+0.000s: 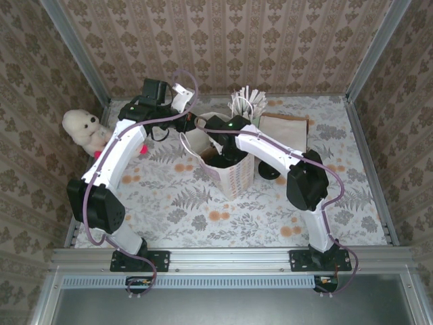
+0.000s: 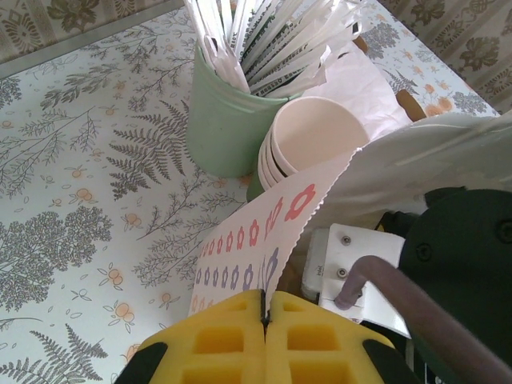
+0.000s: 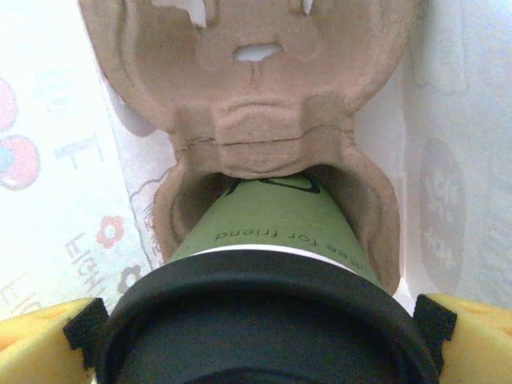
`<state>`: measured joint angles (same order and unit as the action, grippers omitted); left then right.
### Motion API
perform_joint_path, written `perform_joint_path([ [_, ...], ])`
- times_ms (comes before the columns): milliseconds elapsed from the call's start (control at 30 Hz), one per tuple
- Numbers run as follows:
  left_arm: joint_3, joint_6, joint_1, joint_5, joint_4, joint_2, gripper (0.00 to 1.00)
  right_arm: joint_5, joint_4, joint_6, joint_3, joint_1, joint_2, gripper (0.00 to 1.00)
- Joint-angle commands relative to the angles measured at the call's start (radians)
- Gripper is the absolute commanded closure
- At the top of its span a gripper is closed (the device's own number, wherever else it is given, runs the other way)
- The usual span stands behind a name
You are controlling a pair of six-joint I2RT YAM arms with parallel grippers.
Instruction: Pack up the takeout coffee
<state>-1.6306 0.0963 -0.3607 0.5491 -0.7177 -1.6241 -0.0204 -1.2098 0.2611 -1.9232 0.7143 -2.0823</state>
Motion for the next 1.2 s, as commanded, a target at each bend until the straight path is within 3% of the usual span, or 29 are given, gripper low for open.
perform_joint_path([
  [0,-0.012,-0.01,-0.004,-0.008,-0.006,0.005,1.0,0.046,-0.011,-0.012,-0.043,0.005,0.073,0.0],
  [367,-0.01,-0.016,-0.003,-0.013,-0.006,0.001,1.0,0.083,0.232,-0.075,0.05,0.008,0.237,0.0],
  [800,-0.009,-0.026,-0.003,-0.017,0.003,0.001,1.0,0.112,0.797,-0.206,0.367,0.008,0.517,0.0],
  [1067,-0.01,-0.03,-0.003,-0.035,0.012,0.003,1.0,0.145,0.987,-0.193,0.541,0.01,0.652,0.0],
  [1167,-0.016,-0.026,0.001,-0.041,0.01,0.003,1.0,0.191,0.966,-0.127,0.578,0.017,0.715,0.0],
])
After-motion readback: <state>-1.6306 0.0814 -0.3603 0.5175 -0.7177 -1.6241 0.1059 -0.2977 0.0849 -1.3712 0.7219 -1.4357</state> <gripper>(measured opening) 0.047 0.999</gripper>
